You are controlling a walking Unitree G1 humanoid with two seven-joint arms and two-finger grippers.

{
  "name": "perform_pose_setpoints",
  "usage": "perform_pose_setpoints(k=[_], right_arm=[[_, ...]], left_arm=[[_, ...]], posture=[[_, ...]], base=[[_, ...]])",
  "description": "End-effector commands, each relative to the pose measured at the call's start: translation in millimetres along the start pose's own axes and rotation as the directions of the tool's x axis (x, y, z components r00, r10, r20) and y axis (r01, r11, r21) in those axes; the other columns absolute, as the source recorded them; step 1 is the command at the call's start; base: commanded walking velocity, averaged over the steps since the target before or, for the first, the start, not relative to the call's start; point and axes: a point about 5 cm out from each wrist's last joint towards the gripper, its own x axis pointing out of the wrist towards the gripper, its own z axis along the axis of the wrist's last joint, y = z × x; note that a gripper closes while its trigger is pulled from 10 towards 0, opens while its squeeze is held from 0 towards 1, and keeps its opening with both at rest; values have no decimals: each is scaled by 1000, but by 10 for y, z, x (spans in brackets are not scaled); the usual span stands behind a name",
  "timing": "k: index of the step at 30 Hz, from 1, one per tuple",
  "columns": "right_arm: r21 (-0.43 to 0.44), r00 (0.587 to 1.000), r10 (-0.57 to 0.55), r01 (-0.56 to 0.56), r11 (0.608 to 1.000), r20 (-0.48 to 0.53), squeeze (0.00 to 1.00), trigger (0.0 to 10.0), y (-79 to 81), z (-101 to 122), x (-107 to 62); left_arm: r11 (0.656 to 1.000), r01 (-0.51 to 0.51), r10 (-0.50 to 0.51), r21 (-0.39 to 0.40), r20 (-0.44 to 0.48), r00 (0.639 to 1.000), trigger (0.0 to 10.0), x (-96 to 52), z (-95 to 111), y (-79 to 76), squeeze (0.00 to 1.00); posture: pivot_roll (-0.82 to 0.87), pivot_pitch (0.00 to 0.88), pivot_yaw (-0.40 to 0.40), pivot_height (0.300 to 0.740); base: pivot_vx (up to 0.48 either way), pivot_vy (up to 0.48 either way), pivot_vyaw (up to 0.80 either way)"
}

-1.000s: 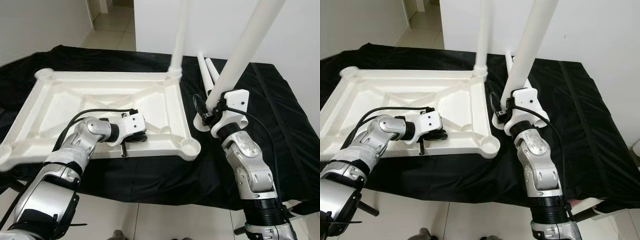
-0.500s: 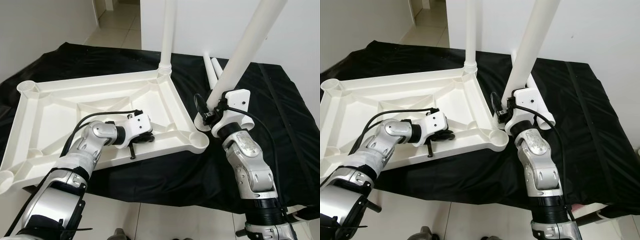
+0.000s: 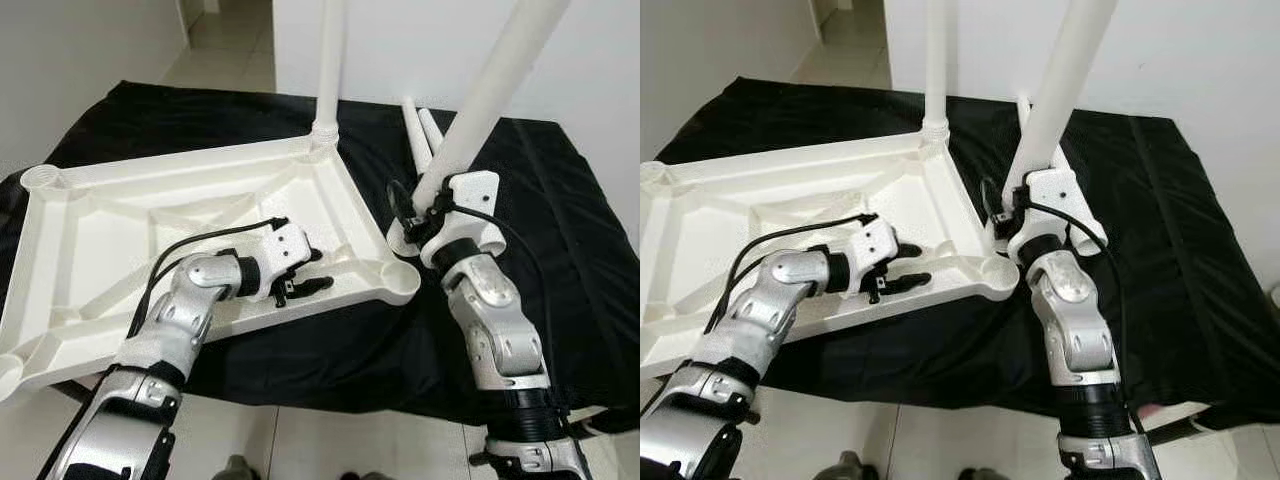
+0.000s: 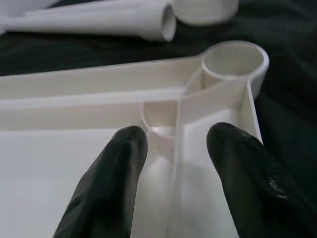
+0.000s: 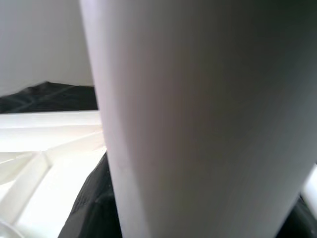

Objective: Building children table

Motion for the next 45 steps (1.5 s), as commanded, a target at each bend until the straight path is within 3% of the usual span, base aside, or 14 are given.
perform_pose_setpoints(k=[1,6,12,15,17,23,25,30,34,36,38,45], right_arm=[[-11,1000,-9,9,1000,2,0,10000,0,5,36],[-19,1000,-1,1,1000,-10,0,10000,-6,-25,73],[-29,999,48,-48,998,-14,0,10000,36,-53,174],[-31,999,51,-51,998,-12,0,10000,49,-54,188],[-26,998,66,-66,997,-2,0,10000,93,-64,196],[5,998,66,-66,998,-17,0,10000,146,-154,139],[6,996,81,-81,997,-25,0,10000,210,-213,61],[-5,996,87,-88,996,-33,0,10000,225,-248,19],[-5,998,29,-30,1000,-49,0,10000,139,-312,-28],[-5,999,24,-25,1000,-48,0,10000,134,-318,-30],[-8,999,16,-16,1000,-40,0,10000,140,-313,-15],[-23,1000,1,-1,1000,-18,0,10000,141,-295,8]], left_arm=[[983,-179,180,-42,23,983,10000,-48,32,65,0],[962,-270,271,-45,32,962,10000,-61,107,69,0],[915,-375,384,-148,36,923,10000,-54,198,100,0],[906,-394,403,-153,35,914,10000,-63,211,105,0],[869,-459,471,-183,26,882,10000,-83,210,128,0],[858,-443,468,-261,39,883,10000,-80,104,44,0],[854,-445,469,-269,28,883,10000,-74,31,-27,0],[843,-463,485,-275,17,874,10000,-65,41,-32,0],[764,-525,568,-377,6,823,10000,-70,45,-29,0],[757,-529,574,-384,5,819,10000,-71,41,-34,0],[727,-549,599,-412,-13,801,10000,-70,12,-37,0],[715,-557,614,-423,-3,790,10000,-45,22,-27,0]], posture=[[102,72,-10,740],[110,66,3,740],[117,46,46,740],[117,46,53,740],[111,44,41,740],[107,48,-2,740],[106,43,2,740],[104,38,6,740],[89,17,20,740],[89,17,20,740],[68,0,38,740],[36,0,68,740]], base=[[0,0,0],[0,0,0],[0,0,0],[0,0,0],[0,0,0],[0,0,0],[0,0,0],[0,0,0],[0,0,0],[0,0,0],[0,0,0],[0,0,0]])
